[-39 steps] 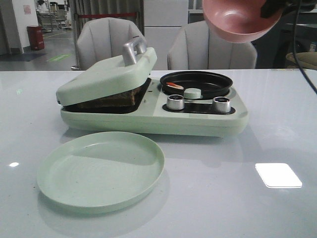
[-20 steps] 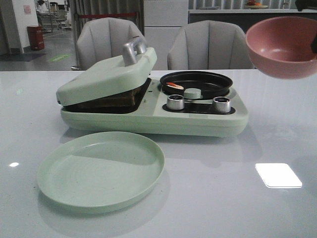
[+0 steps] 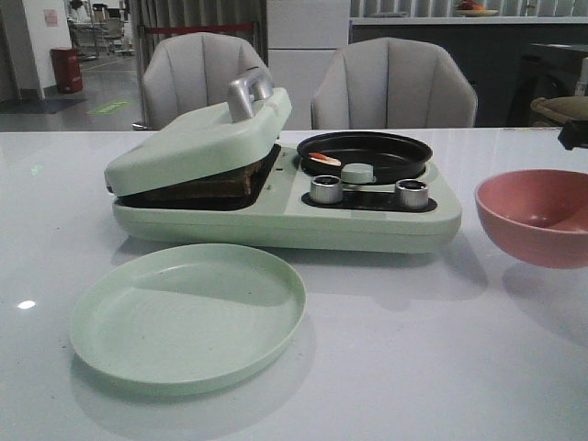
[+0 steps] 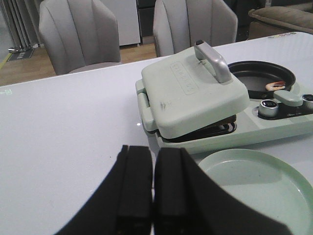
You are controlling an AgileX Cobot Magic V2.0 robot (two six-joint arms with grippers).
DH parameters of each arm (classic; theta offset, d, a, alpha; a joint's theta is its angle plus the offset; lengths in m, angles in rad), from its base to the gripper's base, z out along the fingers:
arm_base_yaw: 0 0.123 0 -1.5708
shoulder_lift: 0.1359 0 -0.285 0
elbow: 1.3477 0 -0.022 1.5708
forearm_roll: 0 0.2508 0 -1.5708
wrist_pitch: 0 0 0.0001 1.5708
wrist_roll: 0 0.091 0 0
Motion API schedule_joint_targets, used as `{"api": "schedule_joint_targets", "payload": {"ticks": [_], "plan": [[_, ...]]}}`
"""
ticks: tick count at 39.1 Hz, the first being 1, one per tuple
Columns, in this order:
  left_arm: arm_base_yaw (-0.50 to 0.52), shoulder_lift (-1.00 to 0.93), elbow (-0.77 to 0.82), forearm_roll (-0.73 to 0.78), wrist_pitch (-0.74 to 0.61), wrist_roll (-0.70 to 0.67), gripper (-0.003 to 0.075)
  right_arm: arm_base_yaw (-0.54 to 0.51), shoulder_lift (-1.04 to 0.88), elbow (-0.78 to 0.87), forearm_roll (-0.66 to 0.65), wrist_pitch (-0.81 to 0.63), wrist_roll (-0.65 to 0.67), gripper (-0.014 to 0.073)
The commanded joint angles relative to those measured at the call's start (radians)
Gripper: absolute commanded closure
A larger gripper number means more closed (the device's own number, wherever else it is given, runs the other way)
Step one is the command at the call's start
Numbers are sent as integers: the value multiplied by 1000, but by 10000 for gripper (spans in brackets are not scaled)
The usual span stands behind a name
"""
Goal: Make breakfast with bread and shrimp
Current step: 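Carry the pink bowl back and set it down on the table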
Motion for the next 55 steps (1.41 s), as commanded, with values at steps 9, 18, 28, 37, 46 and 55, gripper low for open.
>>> {"api": "schedule_joint_targets", "payload": {"ticks": [9,18,28,37,46,55], "plan": [[1,7,-29,-13,-84,-12,606,-6,11,-38,22,-66,-38,396],[1,7,-29,-13,-84,-12,606,-6,12,-122,-14,2,-42,63],[1,7,-29,-13,-84,-12,606,23,-143,-197,5,-13,-102,45],[1,7,-29,-13,-84,-12,606,129,-307,-192,13,-115,-162,45],[1,7,-29,-13,-84,-12,606,226,-444,-132,22,-185,-182,45],[1,9,-29,-13,-142,-12,606,290,-657,107,46,-400,-182,45]]}}
